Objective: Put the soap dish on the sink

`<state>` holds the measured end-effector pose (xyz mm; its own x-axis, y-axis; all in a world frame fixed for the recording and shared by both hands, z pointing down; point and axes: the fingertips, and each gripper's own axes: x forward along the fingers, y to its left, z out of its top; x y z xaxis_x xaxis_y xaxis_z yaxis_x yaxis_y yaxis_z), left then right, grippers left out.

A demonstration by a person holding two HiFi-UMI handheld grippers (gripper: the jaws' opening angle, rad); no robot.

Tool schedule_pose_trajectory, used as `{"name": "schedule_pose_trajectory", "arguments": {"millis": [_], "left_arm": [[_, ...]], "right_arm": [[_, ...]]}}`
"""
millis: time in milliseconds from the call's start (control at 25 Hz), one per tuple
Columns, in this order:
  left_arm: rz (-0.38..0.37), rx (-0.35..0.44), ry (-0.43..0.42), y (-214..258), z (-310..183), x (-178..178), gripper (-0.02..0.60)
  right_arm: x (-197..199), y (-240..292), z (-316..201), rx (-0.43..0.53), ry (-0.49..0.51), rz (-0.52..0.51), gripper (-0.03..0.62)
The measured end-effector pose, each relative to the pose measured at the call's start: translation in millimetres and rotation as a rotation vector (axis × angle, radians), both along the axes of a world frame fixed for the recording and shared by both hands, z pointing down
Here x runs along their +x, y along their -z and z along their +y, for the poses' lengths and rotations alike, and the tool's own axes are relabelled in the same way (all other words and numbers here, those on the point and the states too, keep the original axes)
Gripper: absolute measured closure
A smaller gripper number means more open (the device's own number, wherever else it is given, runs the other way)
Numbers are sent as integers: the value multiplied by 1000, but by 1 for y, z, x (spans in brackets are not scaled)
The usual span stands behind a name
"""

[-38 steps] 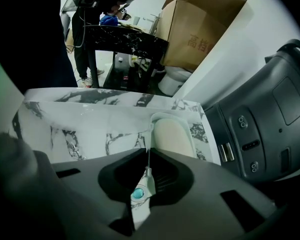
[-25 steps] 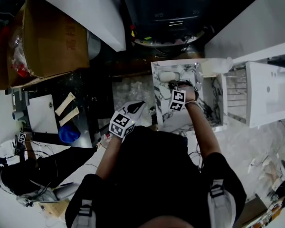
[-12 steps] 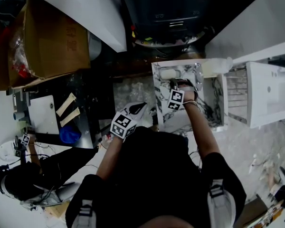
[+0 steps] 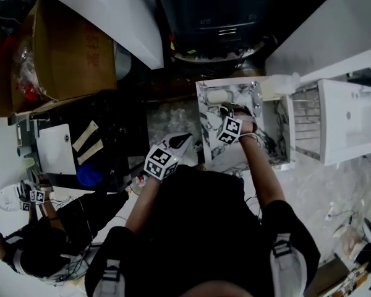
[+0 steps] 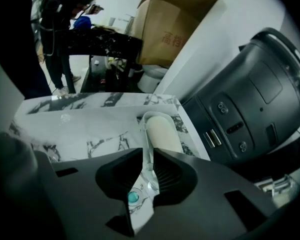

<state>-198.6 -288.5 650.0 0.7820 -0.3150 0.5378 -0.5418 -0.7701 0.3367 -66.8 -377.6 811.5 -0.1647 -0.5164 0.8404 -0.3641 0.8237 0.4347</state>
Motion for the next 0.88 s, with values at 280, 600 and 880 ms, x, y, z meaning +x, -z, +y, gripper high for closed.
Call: {"name": "schedule_pose_trajectory", "arguments": {"millis": [280, 600, 880], "left_arm": [[4, 12, -7, 3, 5, 6, 583], [13, 1, -18, 1, 15, 12, 583], [13, -1, -5, 5, 20, 6, 583]], "right_arm": [[13, 13, 7, 24, -120, -90, 543], [36, 0, 30, 0, -201, -100, 551], [38, -11, 24, -25, -200, -91, 551]]}}
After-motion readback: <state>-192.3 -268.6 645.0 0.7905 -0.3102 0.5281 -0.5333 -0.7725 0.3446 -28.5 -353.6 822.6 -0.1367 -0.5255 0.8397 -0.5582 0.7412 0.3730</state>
